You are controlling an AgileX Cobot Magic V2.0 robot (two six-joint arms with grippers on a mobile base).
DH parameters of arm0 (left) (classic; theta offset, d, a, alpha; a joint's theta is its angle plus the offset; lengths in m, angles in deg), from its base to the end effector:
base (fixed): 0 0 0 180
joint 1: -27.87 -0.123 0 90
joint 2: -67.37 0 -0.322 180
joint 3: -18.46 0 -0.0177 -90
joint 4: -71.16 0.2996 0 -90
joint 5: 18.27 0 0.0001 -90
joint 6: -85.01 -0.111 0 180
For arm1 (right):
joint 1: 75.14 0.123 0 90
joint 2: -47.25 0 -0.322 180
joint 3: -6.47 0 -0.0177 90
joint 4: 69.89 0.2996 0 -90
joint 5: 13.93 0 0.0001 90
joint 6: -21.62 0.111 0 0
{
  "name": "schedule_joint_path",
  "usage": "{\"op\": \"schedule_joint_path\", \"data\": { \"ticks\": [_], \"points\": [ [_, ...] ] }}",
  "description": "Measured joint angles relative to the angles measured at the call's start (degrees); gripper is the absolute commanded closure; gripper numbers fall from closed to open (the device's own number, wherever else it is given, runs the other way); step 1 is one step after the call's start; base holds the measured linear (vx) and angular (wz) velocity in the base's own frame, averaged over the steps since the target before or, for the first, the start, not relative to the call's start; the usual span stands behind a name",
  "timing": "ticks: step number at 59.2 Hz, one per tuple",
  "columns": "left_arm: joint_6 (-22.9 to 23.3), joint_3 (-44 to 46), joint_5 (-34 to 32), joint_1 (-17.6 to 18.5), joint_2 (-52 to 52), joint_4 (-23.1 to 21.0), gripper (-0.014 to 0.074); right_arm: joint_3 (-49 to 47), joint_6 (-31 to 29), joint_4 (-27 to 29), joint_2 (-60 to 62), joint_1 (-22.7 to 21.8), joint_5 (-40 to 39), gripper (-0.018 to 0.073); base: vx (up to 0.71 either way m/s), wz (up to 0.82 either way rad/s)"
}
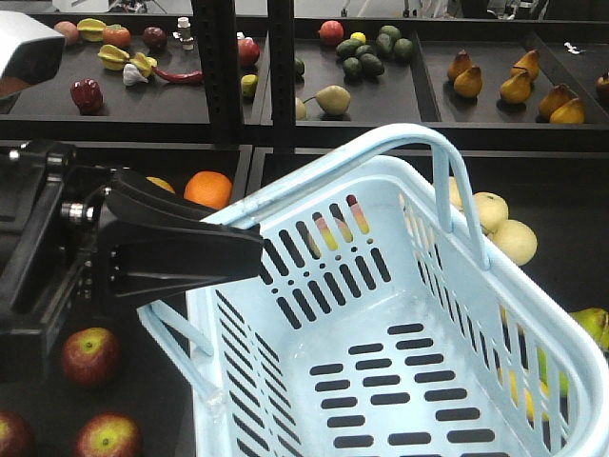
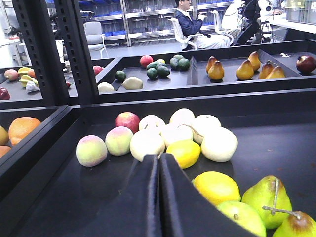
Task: Pick three apples into basket with both arms
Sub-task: 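Hold the lifted basket with the left gripper while backing away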
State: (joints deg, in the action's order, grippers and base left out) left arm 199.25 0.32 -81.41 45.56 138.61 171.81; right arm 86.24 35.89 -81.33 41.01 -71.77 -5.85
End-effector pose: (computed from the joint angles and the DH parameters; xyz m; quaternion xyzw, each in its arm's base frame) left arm 0.2051 -0.1675 0.4311 0.3894 0.6545 -0.4934 0.4202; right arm 0.0883 0.0021 0.1888 0.0068 0.7309 0.0274 0.6819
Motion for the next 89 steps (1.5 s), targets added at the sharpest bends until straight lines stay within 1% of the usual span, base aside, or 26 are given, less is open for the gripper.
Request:
{"op": "schedule_joint_path", "data": {
  "ticks": [45, 67, 89],
  "points": [
    [0.0, 0.0, 0.0, 0.0, 0.0, 0.0, 0.0602, 0.0, 0.0, 0.0, 0.0, 0.0, 0.0, 0.0564, -0.03, 0.06],
    [0.0, 0.0, 0.0, 0.0, 0.0, 0.0, 0.0602, 0.0, 0.0, 0.0, 0.0, 0.0, 0.0, 0.0564, -0.07, 0.28],
    [0.0, 0.0, 0.0, 0.0, 0.0, 0.0, 0.0602, 0.0, 0.0, 0.0, 0.0, 0.0, 0.0, 0.0564, -0.11, 0.42]
  ]
}}
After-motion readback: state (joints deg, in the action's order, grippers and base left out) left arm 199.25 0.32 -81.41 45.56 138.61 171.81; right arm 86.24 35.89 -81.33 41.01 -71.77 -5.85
